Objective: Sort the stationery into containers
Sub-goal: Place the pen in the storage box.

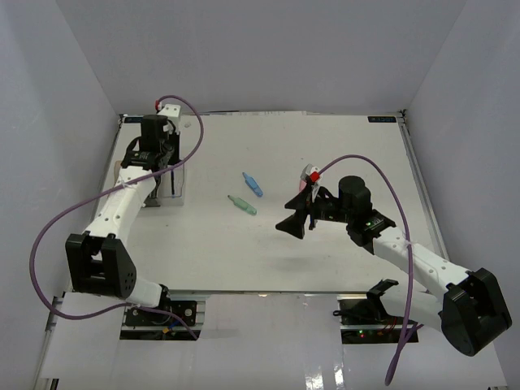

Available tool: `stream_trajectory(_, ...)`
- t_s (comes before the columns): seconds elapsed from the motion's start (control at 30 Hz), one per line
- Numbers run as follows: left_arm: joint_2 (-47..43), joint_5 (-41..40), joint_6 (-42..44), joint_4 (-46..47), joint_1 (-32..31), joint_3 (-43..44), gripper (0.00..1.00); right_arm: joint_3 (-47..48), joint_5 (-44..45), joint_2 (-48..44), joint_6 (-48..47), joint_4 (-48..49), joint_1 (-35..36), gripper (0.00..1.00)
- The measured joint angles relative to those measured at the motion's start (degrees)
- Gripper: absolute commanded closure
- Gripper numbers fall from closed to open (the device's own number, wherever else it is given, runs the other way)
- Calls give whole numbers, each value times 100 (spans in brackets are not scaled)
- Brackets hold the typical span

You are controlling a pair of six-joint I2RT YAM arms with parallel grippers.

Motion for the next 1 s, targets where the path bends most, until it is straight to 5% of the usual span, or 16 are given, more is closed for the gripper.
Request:
stream_trajectory(0.57, 2020, -704, 564, -212, 1316, 1449, 100, -579, -398, -122, 328, 564, 0, 10)
stream_trajectory(0.8, 2677, -601, 470, -380, 1353, 1440, 64, -579, -372, -122, 326, 623, 0, 10)
stream_trajectory(1.0, 2588, -461, 306, -420, 1353, 1429, 50, -568, -162, -72, 254, 503, 0, 10)
